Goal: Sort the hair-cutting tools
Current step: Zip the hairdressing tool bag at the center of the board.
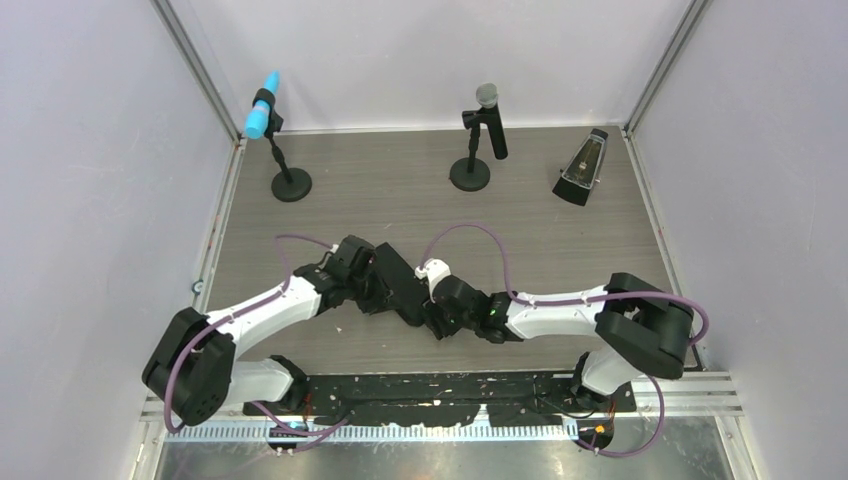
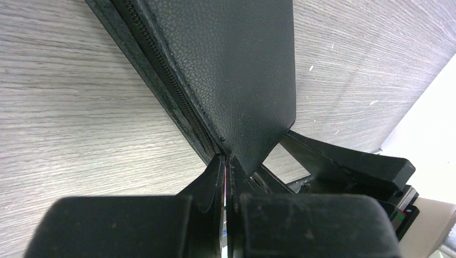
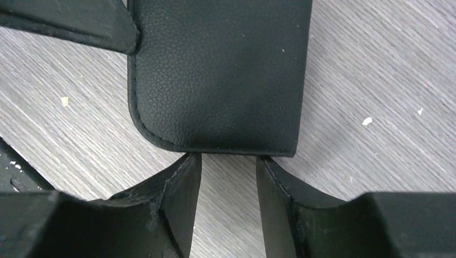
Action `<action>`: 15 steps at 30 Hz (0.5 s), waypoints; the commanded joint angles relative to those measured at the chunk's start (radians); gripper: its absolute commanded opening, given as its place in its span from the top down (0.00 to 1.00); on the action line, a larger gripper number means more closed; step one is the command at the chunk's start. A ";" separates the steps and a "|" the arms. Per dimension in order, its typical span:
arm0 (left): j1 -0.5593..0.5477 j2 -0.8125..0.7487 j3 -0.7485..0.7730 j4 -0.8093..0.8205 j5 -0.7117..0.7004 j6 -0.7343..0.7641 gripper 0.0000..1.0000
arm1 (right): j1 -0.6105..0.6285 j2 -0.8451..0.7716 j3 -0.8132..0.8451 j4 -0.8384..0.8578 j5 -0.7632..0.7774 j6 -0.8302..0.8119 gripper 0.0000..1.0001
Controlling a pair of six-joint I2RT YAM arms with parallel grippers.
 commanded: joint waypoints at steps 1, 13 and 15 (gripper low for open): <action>-0.011 0.020 0.051 0.022 0.010 0.010 1.00 | 0.005 0.037 0.045 0.058 0.032 -0.043 0.48; -0.030 0.041 0.059 0.026 0.026 0.022 1.00 | -0.008 0.117 0.035 0.172 -0.027 -0.140 0.60; -0.031 0.044 0.059 0.026 0.027 0.023 1.00 | -0.009 0.125 0.039 0.168 -0.021 -0.142 0.66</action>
